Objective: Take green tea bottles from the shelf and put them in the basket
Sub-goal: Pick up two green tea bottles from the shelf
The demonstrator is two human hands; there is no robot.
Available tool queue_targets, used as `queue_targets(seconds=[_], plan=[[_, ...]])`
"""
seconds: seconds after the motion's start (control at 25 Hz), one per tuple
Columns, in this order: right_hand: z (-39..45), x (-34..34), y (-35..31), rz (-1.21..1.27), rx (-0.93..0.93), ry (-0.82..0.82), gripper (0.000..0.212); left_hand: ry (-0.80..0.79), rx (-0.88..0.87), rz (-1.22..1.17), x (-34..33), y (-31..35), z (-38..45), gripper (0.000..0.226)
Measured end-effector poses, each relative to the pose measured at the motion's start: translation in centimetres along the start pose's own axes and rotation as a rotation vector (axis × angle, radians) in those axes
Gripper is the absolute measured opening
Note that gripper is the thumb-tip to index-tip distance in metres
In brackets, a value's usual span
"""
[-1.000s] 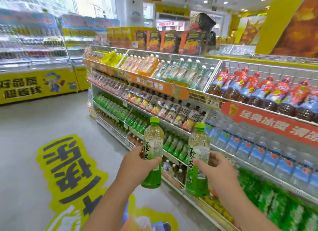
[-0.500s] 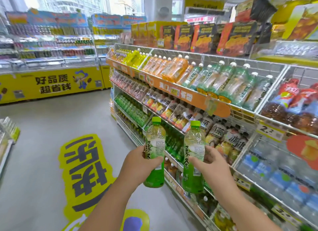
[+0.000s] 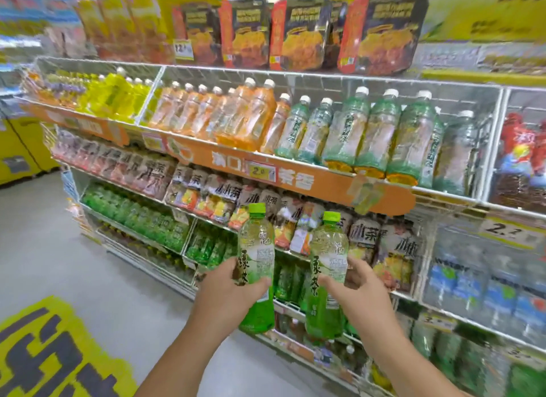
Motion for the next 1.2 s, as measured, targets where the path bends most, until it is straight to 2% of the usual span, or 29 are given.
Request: queue_targets(seconds=[0.08,0.28,0.4,0.56,0.8,0.92,1.0,1.2], plan=[[0.6,-1.3,0.1,0.006,-0.037,0.061,0.085,-0.061,-0.016,0.028,0.8,0.6,2.3,0.039],[2.9,-2.5,1.4,-0.013,-0.084,0.113,0.084,-0.146,-0.053,0.054,-0.7,1.4,7.8,0.032],[4.4,-2.4,2.8,-0.024,-0.113,0.107,0.086,-0.186,-0.020,0.027,-2.7,0.9,9.9,0.041],[5.5,-3.4,5.9,0.005,-0.168,0.143,0.086,-0.268,-0.006,0.004,-5.3,-0.5,11.6,0.018],[4.8,-7.3,12.9,0.009,-0.285,0.256,0.086,-0.418,-0.040,0.076,-9.3,-4.7,15.3,0.031],[4.6,-9.5,15.6,0.001,-0.352,0.297,0.074,-0.486,-0.007,0.110,-11.4,-7.9,17.4,0.025],[4.9,-11.0,18.6,0.007,-0.388,0.318,0.066,-0.506,0.029,0.120,-13.0,-10.3,18.8,0.027],[7.1,-12.8,28.4,-0.016,-0.433,0.385,0.063,-0.495,0.135,0.122,-18.5,-17.7,23.3,0.030]])
Point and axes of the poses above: each hand's wrist, its own z-axis towards the middle knuckle, its own x-axis out of the back of the hand, y = z × x, the point moved 7 cm from there along z, towards the middle knuckle, and after that the axes turned 8 degrees about x, right-handed, at the moved point
